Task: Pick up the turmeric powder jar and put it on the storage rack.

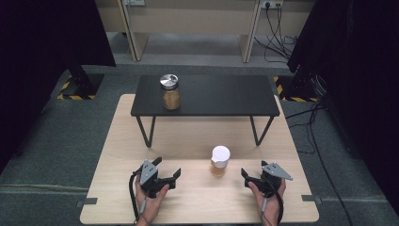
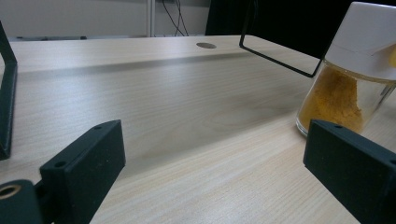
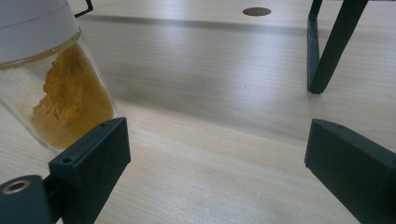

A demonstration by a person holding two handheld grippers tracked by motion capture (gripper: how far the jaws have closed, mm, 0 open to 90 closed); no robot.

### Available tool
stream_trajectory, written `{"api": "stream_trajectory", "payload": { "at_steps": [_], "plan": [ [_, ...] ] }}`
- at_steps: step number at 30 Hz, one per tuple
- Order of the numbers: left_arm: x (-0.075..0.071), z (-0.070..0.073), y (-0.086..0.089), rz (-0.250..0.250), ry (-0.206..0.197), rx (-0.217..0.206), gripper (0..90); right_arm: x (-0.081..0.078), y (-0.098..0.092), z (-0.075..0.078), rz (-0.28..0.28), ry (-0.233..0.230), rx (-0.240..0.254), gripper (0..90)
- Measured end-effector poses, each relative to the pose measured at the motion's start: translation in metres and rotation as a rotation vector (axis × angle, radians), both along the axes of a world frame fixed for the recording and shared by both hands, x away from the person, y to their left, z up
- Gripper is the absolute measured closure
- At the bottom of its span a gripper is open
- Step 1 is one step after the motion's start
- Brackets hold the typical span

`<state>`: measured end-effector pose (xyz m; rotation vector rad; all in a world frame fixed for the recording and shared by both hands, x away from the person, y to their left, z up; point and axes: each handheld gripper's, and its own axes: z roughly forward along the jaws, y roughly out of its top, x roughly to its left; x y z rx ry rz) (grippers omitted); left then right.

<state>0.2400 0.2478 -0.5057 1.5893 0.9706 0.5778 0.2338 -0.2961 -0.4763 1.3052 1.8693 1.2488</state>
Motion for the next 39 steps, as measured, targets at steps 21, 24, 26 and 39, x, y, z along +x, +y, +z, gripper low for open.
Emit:
{"api": "stream_trajectory", "payload": {
  "at_steps": [21,24,26,39],
  "plan": [
    [0.001,0.0,0.002,-0.001,0.004,-0.008,4.4,0.022,-0.03,-0.008,0.292,-0.036,0.059,4.6],
    [0.001,0.0,0.002,-0.001,0.006,-0.007,4.4,0.024,-0.031,-0.009,0.324,-0.044,0.053,4.6],
    [0.001,0.0,0.002,-0.001,0.007,-0.006,4.3,0.026,-0.032,-0.009,0.352,-0.049,0.05,4.6],
    [0.002,0.0,0.003,-0.003,0.007,-0.009,4.1,0.037,-0.035,-0.018,0.478,-0.114,0.073,4.5]
  ]
}}
